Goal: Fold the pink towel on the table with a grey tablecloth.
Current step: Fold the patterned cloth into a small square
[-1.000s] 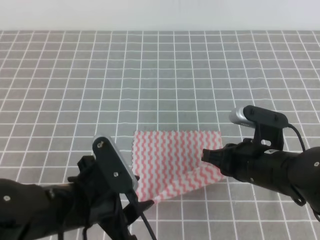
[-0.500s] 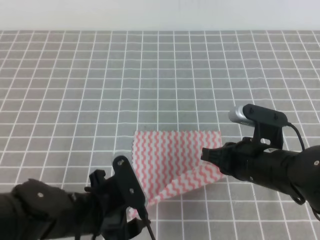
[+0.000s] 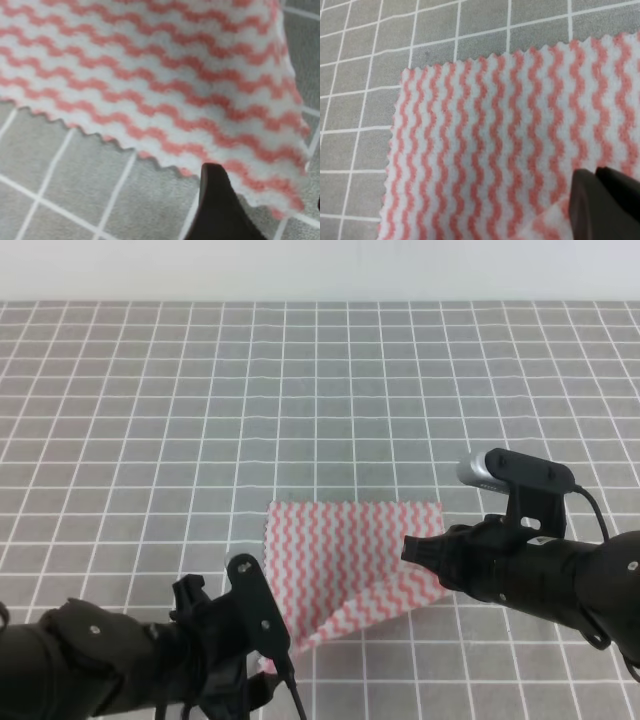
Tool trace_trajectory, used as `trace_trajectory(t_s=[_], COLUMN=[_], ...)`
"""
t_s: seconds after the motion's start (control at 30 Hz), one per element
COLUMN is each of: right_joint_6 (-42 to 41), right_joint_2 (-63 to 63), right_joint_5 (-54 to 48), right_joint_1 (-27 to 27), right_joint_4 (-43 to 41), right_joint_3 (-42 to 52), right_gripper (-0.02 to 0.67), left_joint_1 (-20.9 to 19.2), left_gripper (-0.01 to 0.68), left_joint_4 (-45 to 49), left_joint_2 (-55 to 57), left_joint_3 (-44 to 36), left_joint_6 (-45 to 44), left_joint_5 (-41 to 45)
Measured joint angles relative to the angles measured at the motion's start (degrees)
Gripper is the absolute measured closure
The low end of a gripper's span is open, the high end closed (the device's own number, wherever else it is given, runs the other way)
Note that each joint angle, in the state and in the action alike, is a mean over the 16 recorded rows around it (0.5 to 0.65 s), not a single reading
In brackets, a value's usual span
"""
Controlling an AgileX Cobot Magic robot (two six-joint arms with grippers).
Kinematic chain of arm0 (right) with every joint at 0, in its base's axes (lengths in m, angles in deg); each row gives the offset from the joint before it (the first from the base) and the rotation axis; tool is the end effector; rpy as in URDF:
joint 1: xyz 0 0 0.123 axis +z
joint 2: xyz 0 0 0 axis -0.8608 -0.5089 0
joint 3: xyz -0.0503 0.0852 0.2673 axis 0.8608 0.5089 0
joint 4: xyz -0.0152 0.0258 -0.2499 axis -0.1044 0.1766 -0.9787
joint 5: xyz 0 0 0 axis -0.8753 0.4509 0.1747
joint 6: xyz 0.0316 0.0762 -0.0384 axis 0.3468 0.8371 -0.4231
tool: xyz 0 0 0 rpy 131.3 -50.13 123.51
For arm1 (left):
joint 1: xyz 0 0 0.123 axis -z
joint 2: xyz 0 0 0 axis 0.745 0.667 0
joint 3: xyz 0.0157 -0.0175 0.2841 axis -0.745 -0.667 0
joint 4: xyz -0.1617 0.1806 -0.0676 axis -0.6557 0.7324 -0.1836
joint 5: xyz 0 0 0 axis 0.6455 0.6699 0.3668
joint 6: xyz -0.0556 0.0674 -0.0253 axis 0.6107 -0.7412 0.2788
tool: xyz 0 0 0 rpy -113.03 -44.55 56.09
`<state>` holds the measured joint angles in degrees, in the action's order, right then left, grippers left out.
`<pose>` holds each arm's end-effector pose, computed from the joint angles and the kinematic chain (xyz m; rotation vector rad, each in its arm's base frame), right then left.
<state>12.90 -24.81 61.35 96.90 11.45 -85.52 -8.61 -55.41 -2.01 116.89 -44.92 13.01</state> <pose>0.2369 0.1762 0.2002 0.0687 2.3530 0.6358 0.1823 -0.1646 0.1570 1.5119 1.9666 -0.1938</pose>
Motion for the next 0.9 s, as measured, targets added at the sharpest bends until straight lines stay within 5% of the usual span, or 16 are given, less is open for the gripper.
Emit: trace_trajectory(t_s=[0.9], right_joint_6=[-0.2], right_joint_2=[0.0], right_joint_5=[-0.1], right_joint_1=[0.0], right_joint_4=[0.02], right_joint_3=[-0.01], right_gripper=[0.664], left_joint_1=[0.0], left_gripper=[0.291], left_joint_4=[-0.05], left_joint_2=[3.98], left_joint_3=[3.13], left_joint_6=[-4.35], left_joint_5=[-1.79])
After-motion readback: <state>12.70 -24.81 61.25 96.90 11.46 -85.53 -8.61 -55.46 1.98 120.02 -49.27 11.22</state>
